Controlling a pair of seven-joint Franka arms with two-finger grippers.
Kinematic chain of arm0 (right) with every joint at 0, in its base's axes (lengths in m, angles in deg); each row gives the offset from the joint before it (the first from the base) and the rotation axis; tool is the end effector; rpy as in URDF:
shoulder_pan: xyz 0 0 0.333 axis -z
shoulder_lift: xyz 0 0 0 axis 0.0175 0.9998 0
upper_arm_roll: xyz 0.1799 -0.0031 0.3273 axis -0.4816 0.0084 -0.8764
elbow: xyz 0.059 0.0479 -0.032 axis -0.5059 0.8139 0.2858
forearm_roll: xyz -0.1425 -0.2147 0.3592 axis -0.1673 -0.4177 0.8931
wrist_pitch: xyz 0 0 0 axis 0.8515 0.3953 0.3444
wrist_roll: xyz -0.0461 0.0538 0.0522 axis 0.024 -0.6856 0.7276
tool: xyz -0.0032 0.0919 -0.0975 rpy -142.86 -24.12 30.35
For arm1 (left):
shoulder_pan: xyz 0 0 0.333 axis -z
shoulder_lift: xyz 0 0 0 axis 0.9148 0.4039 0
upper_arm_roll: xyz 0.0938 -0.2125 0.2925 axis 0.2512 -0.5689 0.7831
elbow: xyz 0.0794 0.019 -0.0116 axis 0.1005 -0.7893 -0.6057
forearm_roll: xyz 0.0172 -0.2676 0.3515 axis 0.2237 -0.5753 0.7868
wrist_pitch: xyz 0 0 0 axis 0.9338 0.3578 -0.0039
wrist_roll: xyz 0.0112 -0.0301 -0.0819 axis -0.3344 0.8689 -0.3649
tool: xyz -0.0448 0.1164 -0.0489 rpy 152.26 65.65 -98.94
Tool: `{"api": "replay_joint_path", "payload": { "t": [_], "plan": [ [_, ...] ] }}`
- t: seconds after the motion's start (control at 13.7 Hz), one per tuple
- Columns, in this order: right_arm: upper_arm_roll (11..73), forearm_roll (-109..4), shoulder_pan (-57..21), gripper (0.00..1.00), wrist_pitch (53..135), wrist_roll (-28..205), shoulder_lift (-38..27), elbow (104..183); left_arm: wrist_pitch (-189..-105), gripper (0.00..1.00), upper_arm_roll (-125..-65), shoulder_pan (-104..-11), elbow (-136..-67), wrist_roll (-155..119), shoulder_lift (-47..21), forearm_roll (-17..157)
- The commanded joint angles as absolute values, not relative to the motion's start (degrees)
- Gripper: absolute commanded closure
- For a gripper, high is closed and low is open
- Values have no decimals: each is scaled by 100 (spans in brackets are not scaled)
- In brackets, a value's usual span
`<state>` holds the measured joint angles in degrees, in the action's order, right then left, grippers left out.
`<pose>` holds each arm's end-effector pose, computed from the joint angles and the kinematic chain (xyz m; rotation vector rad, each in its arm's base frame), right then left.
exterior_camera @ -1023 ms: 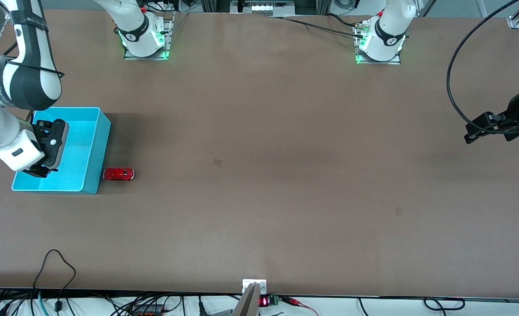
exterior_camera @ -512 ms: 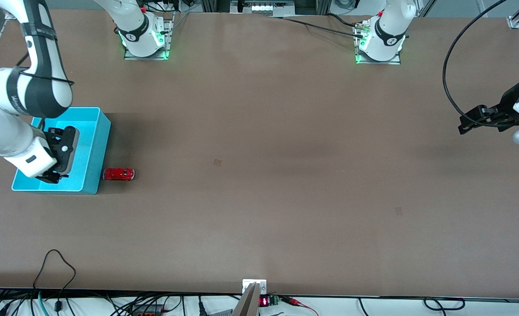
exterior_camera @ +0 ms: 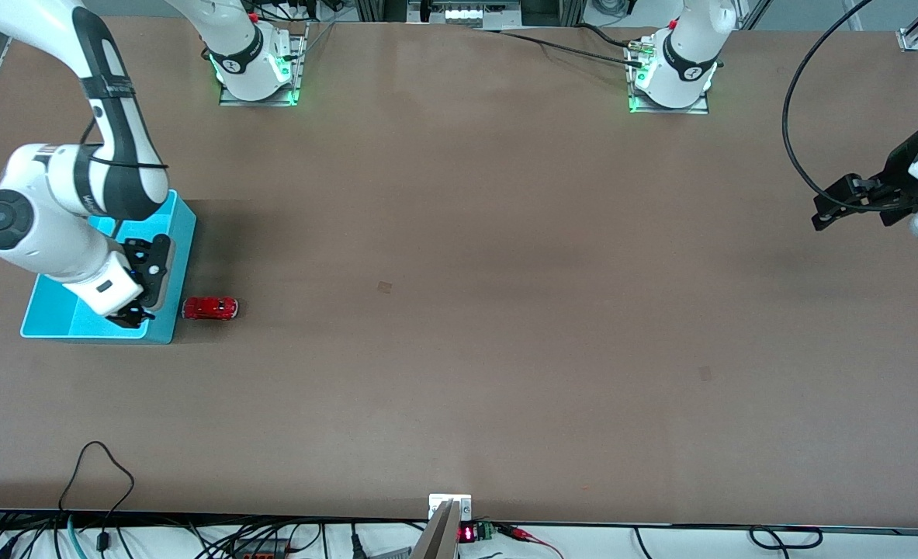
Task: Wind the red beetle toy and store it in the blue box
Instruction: 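Lower the right gripper to the car beside the box and grasp it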
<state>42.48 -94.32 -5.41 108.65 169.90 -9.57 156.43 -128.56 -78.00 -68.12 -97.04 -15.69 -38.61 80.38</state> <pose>0.6709 -0.0205 0.3054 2.2084 2.1384 -0.1189 0.6159 0.0112 0.6197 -3.1200 -0.1291 -0.0778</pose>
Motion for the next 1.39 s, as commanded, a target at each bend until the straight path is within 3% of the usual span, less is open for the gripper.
{"api": "replay_joint_path", "payload": {
  "t": [0.0, 0.88, 1.32],
  "plan": [
    [4246, -9379, -566, 0, 11437, 16997, -877, 16052, -12681, 0, -7750, -6750, -9717, -1473, -3951, 7936],
    [4246, -9387, -838, 0, 12396, 17059, -41, 16052, -12619, 0, -7865, -6820, -9796, -1499, -3978, 7927],
    [4246, -9379, -847, 0, 12467, 17059, 126, 16052, -12619, 0, -7873, -6864, -9796, -1508, -3986, 7927]
  ]
}}
